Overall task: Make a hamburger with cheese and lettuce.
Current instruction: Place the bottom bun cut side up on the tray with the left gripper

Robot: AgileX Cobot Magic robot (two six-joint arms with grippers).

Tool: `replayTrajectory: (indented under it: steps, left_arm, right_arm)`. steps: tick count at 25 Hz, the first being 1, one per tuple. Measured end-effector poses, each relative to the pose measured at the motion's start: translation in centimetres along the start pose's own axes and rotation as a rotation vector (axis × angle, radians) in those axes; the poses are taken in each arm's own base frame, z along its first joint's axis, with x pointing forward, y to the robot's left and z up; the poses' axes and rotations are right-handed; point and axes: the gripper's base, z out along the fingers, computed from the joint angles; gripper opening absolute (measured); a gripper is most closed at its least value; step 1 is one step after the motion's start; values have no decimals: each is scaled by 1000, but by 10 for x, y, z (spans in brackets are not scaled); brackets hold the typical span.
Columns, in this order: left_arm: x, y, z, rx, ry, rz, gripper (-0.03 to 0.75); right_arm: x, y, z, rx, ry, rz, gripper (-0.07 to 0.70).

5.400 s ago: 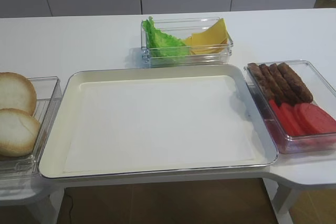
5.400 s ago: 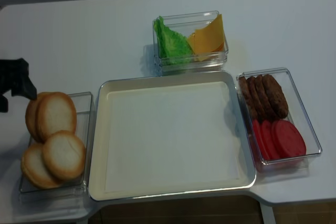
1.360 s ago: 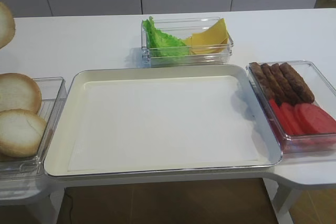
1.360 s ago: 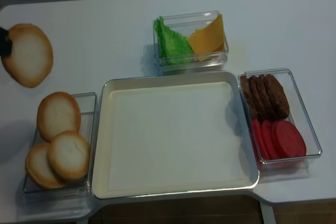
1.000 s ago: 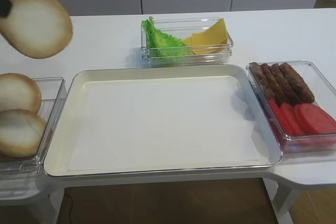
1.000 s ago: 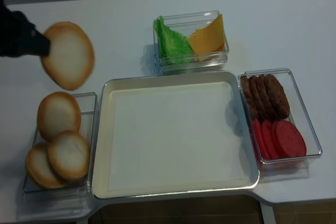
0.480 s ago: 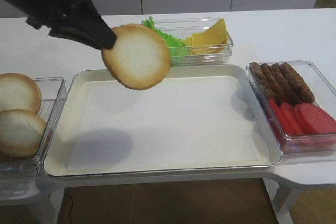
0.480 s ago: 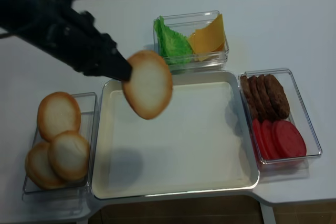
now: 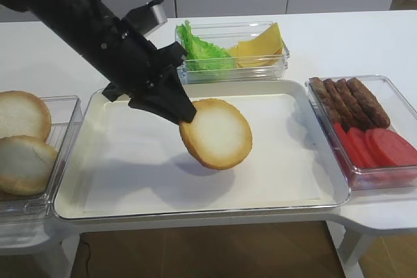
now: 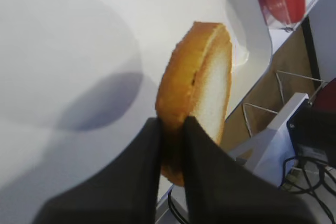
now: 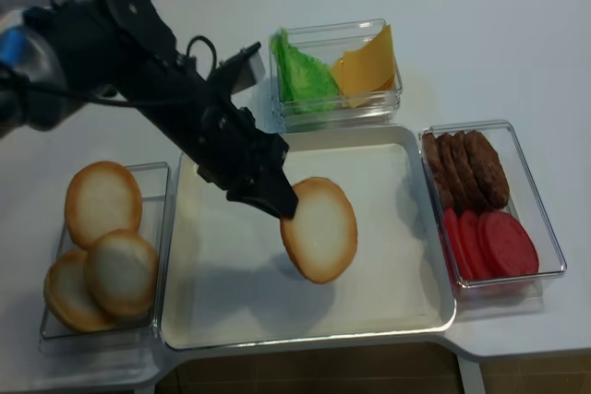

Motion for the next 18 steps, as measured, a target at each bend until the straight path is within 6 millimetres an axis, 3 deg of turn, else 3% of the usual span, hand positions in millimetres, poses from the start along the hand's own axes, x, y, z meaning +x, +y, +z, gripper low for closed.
replayTrajectory:
  steps: [7,18]
  left_arm:
    - [-7,17,20,0,12,-82,64]
    - [-15,22,23,-25,-57,-95,62]
  right_arm:
    - [0,0,0,0,0,0,153]
    - [0,0,0,0,0,0,153]
